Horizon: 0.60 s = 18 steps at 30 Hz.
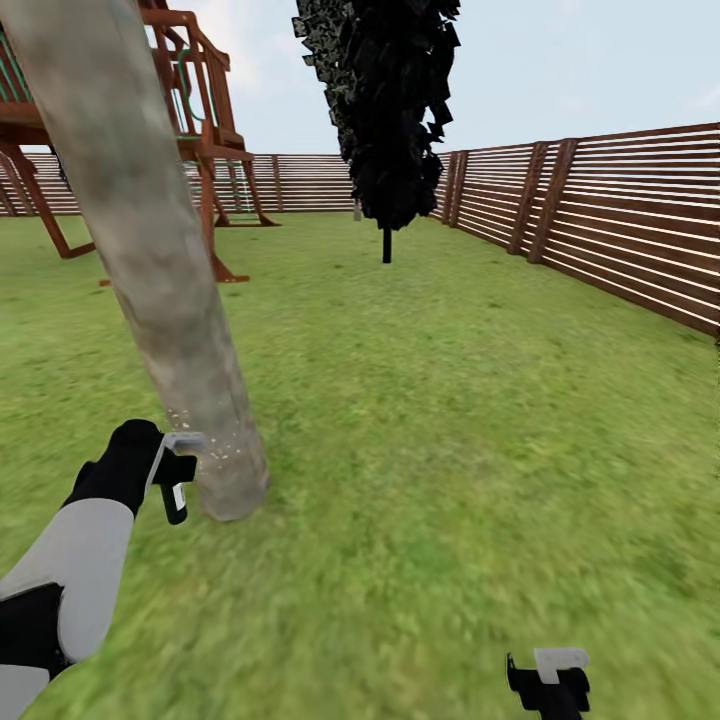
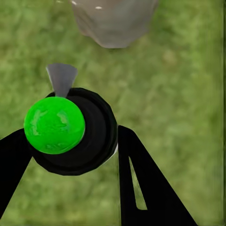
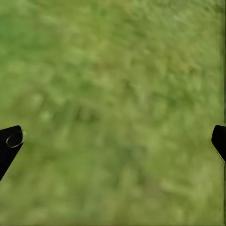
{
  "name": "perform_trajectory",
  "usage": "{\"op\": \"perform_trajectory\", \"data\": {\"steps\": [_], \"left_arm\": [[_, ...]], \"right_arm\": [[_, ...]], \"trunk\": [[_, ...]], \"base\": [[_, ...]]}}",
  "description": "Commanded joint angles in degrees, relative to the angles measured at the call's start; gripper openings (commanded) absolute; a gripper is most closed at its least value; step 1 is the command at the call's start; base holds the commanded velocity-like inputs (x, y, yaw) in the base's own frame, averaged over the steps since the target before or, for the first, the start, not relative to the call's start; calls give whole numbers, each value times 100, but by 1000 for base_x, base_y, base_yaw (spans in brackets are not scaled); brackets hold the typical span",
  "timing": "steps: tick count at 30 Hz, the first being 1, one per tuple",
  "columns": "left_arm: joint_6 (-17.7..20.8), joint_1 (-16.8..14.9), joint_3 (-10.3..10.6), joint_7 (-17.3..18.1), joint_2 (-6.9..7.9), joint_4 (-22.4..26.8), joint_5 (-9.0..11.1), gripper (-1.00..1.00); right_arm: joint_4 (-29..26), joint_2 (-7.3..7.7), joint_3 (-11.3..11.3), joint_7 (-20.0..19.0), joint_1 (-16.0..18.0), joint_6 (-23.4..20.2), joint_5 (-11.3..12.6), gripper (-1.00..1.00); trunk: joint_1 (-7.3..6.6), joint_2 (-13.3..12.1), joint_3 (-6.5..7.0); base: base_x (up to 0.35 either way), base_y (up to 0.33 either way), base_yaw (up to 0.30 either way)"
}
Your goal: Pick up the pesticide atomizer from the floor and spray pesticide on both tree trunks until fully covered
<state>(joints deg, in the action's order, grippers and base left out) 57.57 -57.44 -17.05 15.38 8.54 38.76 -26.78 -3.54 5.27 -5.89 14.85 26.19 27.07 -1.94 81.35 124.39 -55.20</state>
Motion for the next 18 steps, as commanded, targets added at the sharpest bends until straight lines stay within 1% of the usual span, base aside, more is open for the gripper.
{"op": "perform_trajectory", "data": {"steps": [1,10,14,18], "left_arm": [[0,-3,0,0,5,0,-9,-100],[-3,-9,0,-9,7,-9,1,-100],[0,-12,-2,-9,14,-9,3,-100],[0,-20,-35,-11,17,-1,14,-100]], "right_arm": [[1,0,0,0,0,0,0,100],[1,-7,0,0,0,0,0,100],[-2,-9,0,0,0,0,0,100],[-1,-9,0,0,0,0,0,100]], "trunk": [[0,0,0],[0,0,0],[0,0,0],[0,0,0]], "base": [[0,-277,0],[0,-277,8],[79,-276,239],[191,-227,275]]}}
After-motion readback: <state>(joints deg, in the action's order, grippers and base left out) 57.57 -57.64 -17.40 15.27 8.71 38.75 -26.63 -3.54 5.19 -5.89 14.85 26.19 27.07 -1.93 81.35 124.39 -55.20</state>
